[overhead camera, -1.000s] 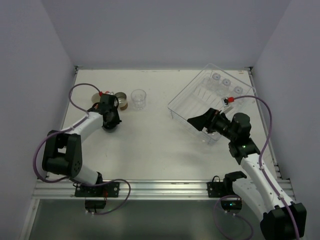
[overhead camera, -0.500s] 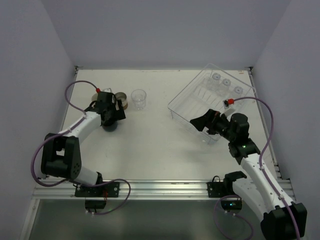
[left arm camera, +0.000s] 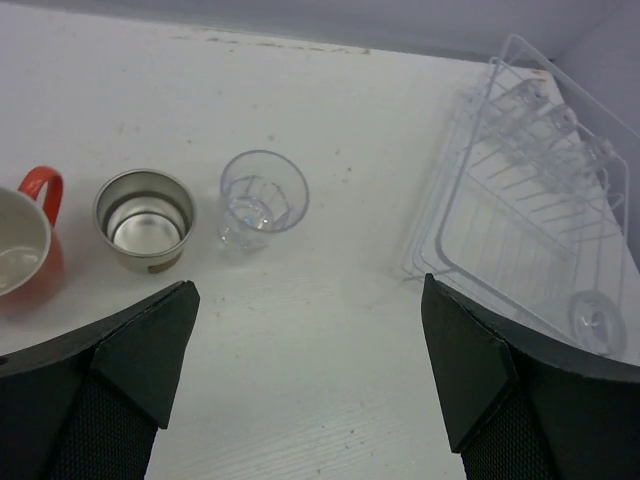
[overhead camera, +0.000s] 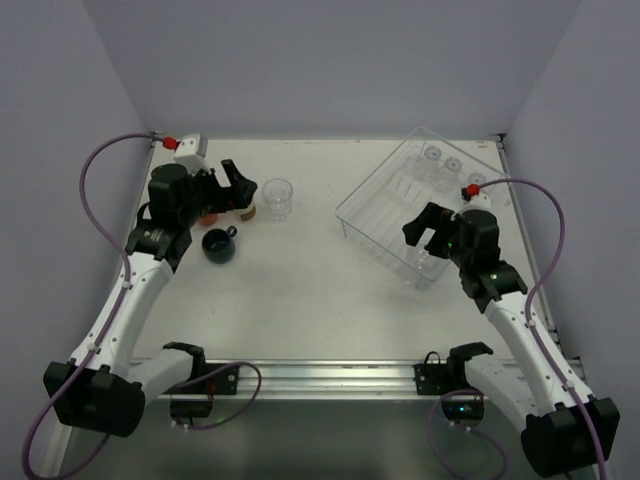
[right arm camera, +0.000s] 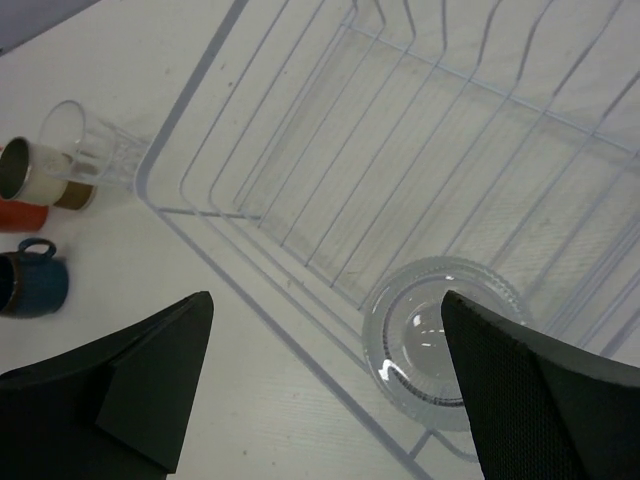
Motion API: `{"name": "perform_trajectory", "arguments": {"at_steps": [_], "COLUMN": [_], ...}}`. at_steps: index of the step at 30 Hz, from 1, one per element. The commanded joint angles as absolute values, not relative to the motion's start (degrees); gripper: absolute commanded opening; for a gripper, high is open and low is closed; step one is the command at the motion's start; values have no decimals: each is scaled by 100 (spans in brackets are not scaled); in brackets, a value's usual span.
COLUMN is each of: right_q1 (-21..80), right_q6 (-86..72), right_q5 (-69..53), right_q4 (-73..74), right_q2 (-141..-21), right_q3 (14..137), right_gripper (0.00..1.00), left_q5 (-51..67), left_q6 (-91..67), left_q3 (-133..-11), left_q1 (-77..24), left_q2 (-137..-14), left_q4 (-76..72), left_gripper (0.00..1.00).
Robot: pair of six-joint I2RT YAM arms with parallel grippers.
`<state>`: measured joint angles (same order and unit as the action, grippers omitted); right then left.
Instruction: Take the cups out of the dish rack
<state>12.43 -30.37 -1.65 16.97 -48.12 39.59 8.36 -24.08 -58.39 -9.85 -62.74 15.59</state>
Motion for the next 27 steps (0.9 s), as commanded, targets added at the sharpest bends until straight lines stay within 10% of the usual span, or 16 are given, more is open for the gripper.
{"name": "perform_trajectory", "arguments": {"at_steps": [1, 6, 27], "right_q1": [1257, 1222, 1608], "right_q6": [-2787, -2646, -2522], "right_q5": [649, 1029, 1081], "right_q4": [2012, 2520, 4166], "right_q2": [-5228, -6002, -7435], "right_q3": [4543, 5351, 5599], "right_gripper": [99, 86, 99], "left_q5": [1845, 2222, 1318], "left_q6": [-2075, -2136, -1371], "left_q3": [-5810, -5046, -4904], "left_q1": [-1116, -1704, -3269], "left_q2": [-6056, -5459, -4843], "left_q4": [1257, 756, 1099], "left_gripper": [100, 100, 100]}}
